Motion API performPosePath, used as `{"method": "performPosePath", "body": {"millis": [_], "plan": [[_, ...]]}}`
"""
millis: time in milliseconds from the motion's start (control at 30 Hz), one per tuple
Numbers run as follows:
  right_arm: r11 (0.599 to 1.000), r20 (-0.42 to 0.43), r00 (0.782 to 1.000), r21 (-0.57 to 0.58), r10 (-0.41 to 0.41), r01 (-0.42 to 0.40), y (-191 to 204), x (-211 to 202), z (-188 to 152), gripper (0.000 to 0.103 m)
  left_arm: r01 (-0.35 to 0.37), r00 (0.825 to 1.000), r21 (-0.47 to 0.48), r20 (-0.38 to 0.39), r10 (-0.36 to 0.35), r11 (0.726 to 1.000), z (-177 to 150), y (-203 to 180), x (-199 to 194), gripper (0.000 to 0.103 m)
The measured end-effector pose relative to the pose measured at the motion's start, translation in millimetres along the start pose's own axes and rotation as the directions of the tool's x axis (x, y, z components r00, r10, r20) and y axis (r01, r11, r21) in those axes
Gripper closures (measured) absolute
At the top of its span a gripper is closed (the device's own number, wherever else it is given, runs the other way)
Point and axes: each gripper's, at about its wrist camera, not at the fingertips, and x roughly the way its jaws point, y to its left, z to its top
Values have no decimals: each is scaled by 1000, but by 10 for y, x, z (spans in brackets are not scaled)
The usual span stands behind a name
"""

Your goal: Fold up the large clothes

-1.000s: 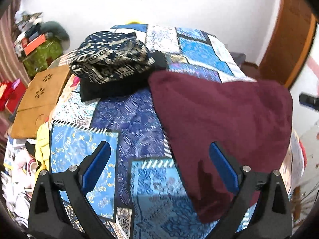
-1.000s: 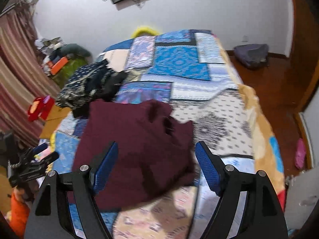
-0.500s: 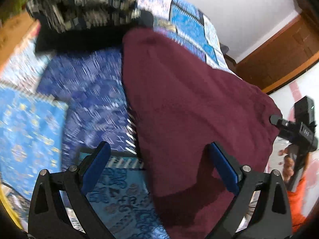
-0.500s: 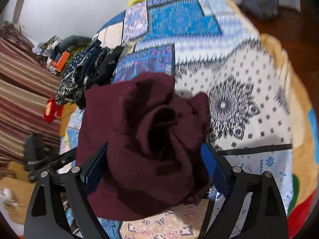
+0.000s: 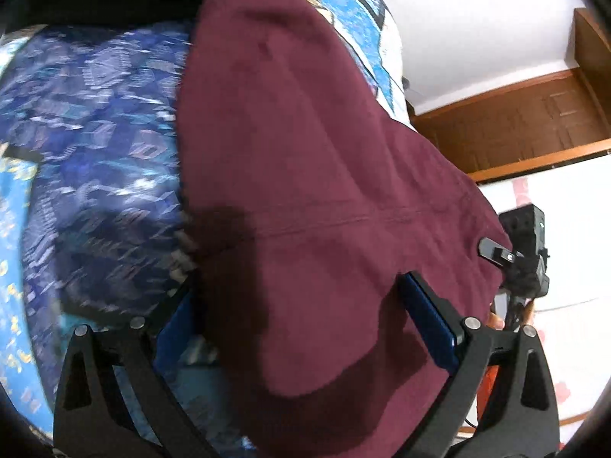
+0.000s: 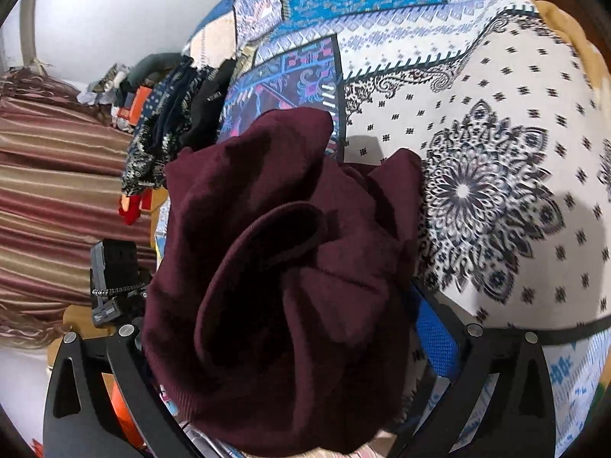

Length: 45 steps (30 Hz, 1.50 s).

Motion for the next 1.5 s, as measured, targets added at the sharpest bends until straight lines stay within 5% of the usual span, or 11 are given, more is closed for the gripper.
{"method": "performPosePath", "body": {"millis": [133,333,567,867,1133,1333,1500], "plan": [[999,-35,999,10,-39,39,64,72,54,4,-38,999,26,6,38,999,4,-108,88,5],[999,-34,998,17,-49,50,144,-30,-57,41,-32,999,11,29,32,999,-96,-123,-95,42],[999,-17,999,2,-44,44,394,-130,-218,62,-119,990,181,96,103,976,-169,-561,-473,71],[994,109,994,-108,-11,23,1123,-465,-190,64,-143,970,298,233,74,944,-139,-1018,-1280,74],[968,229,970,-252,81,-22,1992,-563,347,64,-222,900,355,433,51,908,265,-1259,-2298,74],[944,245,958,-325,146,-60,2418,-206,894,64,-279,858,332,509,77,901,808,-1020,-2788,74],[934,243,954,-348,178,-86,2621,277,1364,64,-295,842,289,528,105,911,1431,-543,-2961,74]]}}
